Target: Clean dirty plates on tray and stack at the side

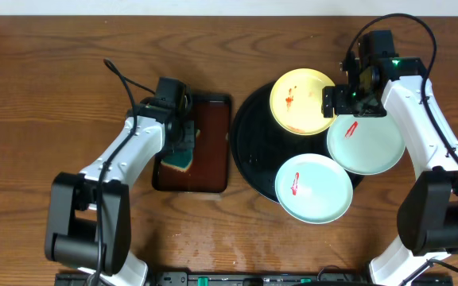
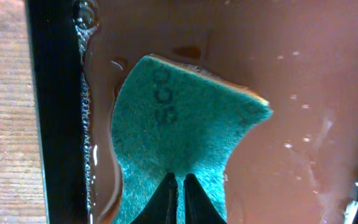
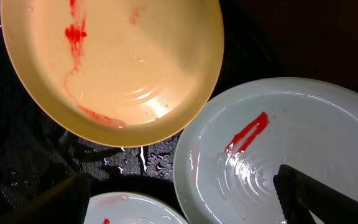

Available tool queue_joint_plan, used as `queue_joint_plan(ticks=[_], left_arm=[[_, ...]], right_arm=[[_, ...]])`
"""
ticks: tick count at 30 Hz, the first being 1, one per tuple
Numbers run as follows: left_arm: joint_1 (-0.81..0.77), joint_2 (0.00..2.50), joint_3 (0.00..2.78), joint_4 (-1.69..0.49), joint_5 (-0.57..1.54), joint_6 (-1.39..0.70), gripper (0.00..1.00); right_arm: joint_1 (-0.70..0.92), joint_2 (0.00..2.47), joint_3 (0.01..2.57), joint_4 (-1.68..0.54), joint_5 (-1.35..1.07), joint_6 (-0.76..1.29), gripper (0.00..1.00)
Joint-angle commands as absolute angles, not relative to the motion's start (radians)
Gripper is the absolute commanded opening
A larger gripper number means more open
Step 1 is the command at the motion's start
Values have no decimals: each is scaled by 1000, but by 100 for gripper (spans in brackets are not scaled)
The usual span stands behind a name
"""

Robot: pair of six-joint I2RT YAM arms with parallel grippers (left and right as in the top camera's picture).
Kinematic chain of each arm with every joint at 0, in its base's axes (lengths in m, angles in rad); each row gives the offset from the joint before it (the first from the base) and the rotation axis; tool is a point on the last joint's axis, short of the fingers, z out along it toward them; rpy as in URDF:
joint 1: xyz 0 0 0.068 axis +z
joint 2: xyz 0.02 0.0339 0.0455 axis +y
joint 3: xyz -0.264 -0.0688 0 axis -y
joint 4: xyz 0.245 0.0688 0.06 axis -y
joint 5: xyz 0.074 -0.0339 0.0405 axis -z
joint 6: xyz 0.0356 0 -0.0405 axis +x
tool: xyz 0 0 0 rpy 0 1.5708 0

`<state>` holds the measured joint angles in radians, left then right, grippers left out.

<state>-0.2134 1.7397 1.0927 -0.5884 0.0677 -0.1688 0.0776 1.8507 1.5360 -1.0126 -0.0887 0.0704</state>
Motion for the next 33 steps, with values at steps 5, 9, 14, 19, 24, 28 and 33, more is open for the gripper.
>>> queue_joint_plan(ticks=[5,9,14,19,24,28,33], left_arm=[[-214,1768,1083,-594,10,-181,8],[-213,1768,1083,-603,10,-180,8],[-213,1768,1083,-642,12,-196,8],[-213,1768,1083,-650,11,-196,8],[-213,1781,1074,-643,11,-197,8],[-214,1808,1040,-595,15,-204,8],[-214,1855,1024,-546,14,-204,8]], right_arm=[[87,1852,1528,-1015,-79,62,93],[87,1852,1528,-1015,-79,62,93],[87,1852,1528,-1015,-79,62,94],[87,1852,1528,-1015,-79,62,94],[87,1852,1528,-1015,-79,62,94],[87,1852,1528,-1014,-79,62,94],[87,1852,1528,-1013,-79,62,93]])
